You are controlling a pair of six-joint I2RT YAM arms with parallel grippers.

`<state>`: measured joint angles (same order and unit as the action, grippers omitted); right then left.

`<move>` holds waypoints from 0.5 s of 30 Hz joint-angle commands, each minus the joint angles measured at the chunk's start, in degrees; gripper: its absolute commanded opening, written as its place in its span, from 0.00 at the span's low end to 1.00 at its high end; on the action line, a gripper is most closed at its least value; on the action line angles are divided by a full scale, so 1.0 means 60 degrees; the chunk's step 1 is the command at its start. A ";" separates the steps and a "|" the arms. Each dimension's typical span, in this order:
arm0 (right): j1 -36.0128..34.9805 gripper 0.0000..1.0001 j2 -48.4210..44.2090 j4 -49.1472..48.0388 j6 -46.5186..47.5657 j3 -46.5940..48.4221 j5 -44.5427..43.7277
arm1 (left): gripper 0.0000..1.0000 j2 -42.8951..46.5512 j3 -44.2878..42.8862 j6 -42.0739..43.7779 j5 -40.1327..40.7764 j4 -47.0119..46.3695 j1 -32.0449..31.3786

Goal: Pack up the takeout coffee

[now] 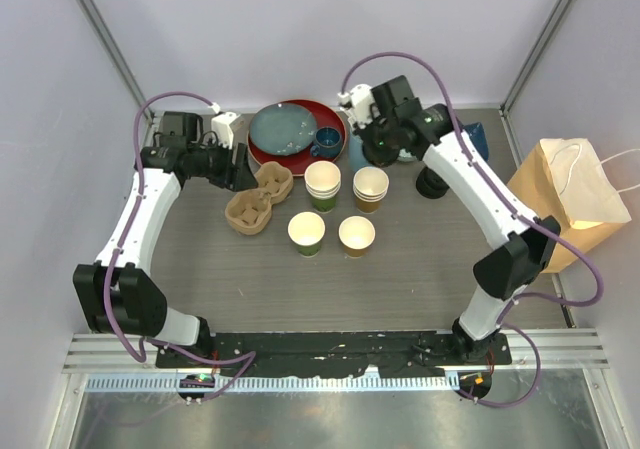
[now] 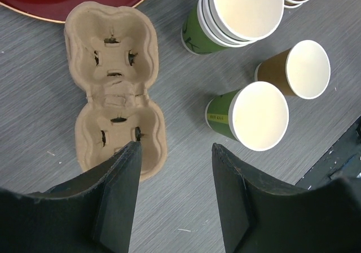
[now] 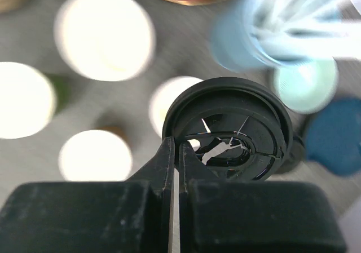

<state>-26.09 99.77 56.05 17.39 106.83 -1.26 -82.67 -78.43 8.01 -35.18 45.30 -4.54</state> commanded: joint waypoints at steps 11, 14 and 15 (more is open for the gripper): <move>-0.4221 0.01 0.1945 0.1890 -0.1360 0.2497 0.2114 | 0.57 0.0244 0.0064 0.0100 -0.0304 0.0170 0.0712; -0.4441 0.01 0.2415 0.2127 -0.1360 0.2601 0.2084 | 0.57 0.0288 0.0123 0.0115 -0.0377 0.0126 0.0712; -0.4470 0.01 0.2488 0.2113 -0.1360 0.2470 0.2099 | 0.57 0.0273 0.0138 0.0130 -0.0421 0.0112 0.0712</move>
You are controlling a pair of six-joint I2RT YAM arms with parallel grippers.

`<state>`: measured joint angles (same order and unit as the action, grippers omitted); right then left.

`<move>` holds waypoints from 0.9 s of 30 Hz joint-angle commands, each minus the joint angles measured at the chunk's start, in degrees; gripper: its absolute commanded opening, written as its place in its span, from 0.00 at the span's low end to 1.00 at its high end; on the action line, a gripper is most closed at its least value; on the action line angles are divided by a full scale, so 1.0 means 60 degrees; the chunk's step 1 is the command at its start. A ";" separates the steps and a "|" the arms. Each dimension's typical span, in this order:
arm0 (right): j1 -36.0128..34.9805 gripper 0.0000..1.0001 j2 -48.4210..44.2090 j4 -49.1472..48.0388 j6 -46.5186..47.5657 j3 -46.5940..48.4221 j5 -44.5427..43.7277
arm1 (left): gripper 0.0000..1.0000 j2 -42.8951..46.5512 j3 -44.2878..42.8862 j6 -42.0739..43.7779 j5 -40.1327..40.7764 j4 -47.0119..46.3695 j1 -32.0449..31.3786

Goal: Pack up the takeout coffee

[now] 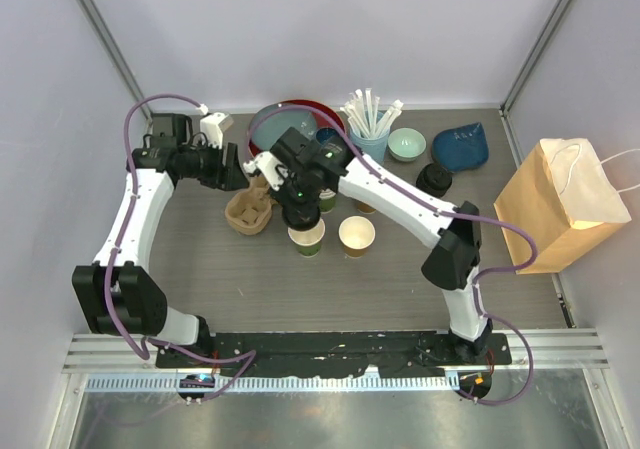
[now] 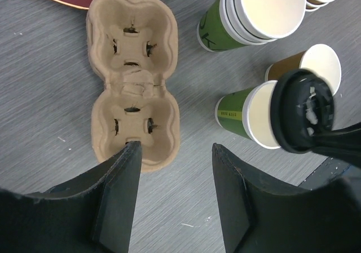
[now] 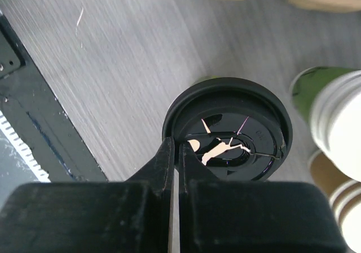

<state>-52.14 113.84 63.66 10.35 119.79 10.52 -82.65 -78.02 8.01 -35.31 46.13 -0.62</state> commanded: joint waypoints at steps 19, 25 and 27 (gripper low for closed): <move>-0.0304 0.01 0.0670 0.0435 -0.0055 -0.0409 0.0297 | 0.57 0.0211 0.0039 0.0101 -0.0560 -0.0042 0.0411; -0.0304 0.01 0.0845 0.0406 0.0018 -0.0409 0.0340 | 0.56 0.0167 0.0025 0.0101 -0.0590 -0.0012 0.0426; -0.0304 0.01 0.0875 0.0391 0.0018 -0.0423 0.0428 | 0.57 0.0182 0.0025 0.0115 -0.0590 -0.0012 0.0426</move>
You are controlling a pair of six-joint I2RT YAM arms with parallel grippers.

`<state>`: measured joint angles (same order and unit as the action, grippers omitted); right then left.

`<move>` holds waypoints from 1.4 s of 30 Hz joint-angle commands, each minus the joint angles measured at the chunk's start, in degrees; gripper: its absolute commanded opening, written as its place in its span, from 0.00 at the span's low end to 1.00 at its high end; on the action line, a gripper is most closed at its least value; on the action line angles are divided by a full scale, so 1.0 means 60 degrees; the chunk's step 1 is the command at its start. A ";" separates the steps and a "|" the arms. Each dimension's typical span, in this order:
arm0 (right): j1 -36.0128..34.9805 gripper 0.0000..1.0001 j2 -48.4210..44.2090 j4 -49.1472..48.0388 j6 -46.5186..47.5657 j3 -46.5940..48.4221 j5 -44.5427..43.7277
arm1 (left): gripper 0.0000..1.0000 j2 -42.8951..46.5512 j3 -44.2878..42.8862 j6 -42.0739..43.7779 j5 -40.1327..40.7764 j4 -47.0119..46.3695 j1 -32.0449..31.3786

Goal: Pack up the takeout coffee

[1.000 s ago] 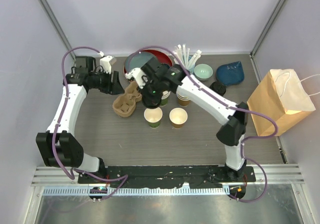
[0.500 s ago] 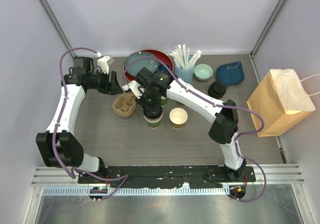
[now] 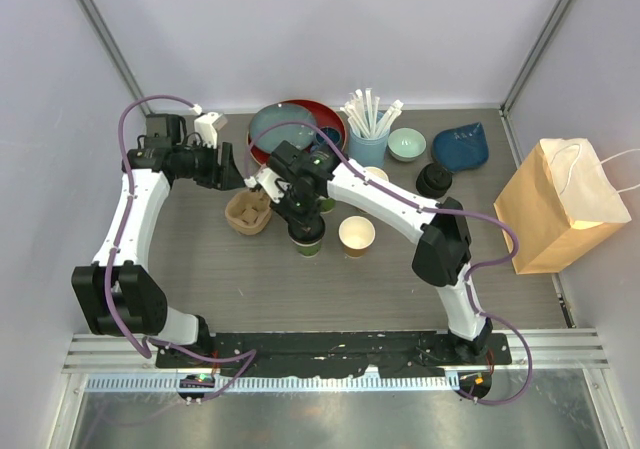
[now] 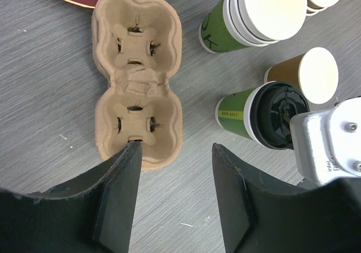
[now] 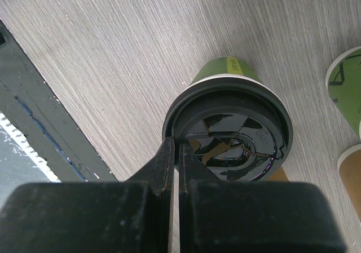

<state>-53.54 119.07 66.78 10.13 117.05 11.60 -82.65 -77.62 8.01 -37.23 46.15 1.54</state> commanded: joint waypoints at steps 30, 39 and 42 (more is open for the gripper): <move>-0.0056 0.03 -0.0406 -0.0950 0.0069 -0.1316 0.0983 | 0.57 0.0152 -0.0070 0.0013 -0.0533 0.0086 0.0109; -0.0027 0.28 -0.0391 -0.0716 0.0172 -0.0614 0.0631 | 0.57 0.0108 -0.0099 -0.0090 -0.0738 0.0189 0.0080; -0.0042 0.36 -0.0347 -0.0584 0.0172 -0.0174 0.0587 | 0.57 0.0123 -0.0056 -0.0149 -0.0840 0.0203 0.0080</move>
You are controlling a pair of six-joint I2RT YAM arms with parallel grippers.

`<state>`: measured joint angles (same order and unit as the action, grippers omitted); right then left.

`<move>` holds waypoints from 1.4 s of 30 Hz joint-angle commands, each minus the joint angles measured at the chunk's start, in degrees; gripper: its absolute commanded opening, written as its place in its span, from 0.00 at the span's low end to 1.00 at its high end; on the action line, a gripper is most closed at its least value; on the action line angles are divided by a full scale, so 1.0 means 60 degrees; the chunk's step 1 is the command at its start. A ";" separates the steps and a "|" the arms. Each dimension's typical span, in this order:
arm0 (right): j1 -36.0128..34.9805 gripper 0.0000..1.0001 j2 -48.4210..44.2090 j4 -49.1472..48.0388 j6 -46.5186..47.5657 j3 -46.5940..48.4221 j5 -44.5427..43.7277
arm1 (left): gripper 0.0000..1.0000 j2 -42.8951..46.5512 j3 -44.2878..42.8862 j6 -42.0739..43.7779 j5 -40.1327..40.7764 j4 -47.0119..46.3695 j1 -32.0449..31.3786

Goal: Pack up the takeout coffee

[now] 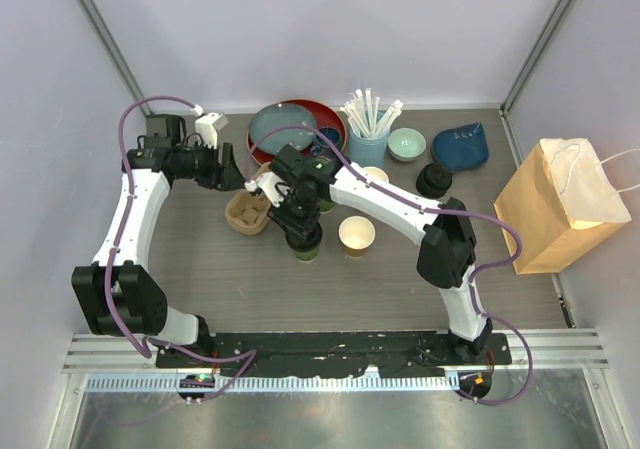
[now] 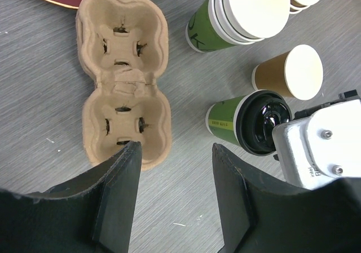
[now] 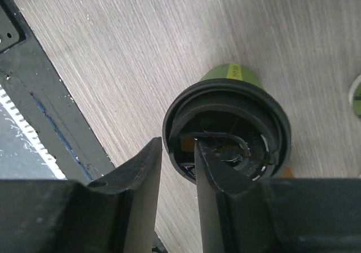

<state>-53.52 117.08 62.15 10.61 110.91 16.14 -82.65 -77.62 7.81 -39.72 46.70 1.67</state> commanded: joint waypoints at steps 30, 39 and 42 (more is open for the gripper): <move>0.5835 0.55 -0.6739 -0.5361 -0.0754 -0.5974 -0.2085 | 0.46 0.0416 0.1043 -0.0526 -0.0015 0.0288 -0.2505; 0.9430 0.58 -0.5877 -0.7473 0.3911 -0.7530 0.3036 | 0.47 0.0518 0.1058 -0.0336 0.0058 0.0347 -0.2505; 1.0002 0.58 -0.5232 -0.6932 0.5128 -0.7266 0.3227 | 0.47 0.0562 0.1043 -0.0248 0.0102 0.0376 -0.2505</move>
<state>2.24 83.24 22.90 27.14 65.01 25.12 -80.90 -71.48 5.19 -39.31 49.95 -13.52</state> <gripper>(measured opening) 0.580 0.465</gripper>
